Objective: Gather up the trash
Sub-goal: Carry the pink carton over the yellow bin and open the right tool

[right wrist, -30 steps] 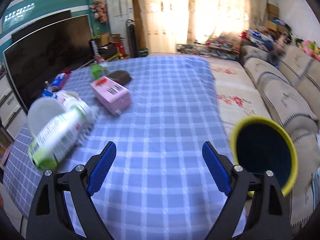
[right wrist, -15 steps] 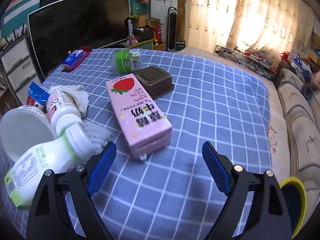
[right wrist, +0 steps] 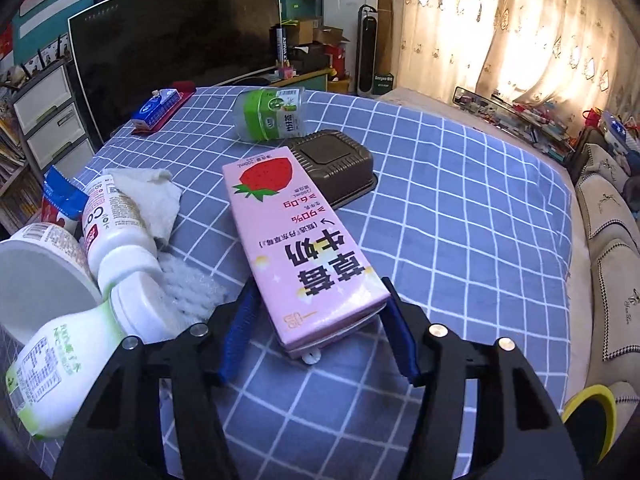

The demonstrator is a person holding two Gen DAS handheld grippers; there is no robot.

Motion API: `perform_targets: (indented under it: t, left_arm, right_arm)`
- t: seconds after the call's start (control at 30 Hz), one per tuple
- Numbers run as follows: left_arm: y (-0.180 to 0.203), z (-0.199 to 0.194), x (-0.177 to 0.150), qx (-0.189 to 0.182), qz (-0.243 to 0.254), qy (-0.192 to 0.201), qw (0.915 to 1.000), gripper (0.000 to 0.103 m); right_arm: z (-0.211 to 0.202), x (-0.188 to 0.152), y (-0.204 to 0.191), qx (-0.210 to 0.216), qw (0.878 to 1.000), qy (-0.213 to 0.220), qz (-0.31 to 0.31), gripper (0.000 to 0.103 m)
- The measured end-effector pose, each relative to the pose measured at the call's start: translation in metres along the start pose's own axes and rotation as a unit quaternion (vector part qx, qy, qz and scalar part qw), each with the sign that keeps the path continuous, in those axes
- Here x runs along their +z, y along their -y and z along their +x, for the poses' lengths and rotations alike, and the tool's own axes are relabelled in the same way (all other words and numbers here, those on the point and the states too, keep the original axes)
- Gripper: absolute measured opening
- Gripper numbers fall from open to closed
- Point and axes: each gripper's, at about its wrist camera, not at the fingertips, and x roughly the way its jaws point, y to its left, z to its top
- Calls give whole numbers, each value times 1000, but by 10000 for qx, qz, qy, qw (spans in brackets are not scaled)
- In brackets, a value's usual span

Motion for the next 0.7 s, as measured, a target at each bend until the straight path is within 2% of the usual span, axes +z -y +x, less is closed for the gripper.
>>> perform_targets:
  t: [0.27, 0.7]
  left_arm:
    - [1, 4, -1, -43, 17, -9, 10000, 97]
    - [21, -1, -7, -137, 256, -19, 9996, 97]
  right_arm:
    - [-55, -29, 2, 29, 9994, 246, 236, 53]
    - [-144, -100, 19, -387, 9913, 749, 1011, 53]
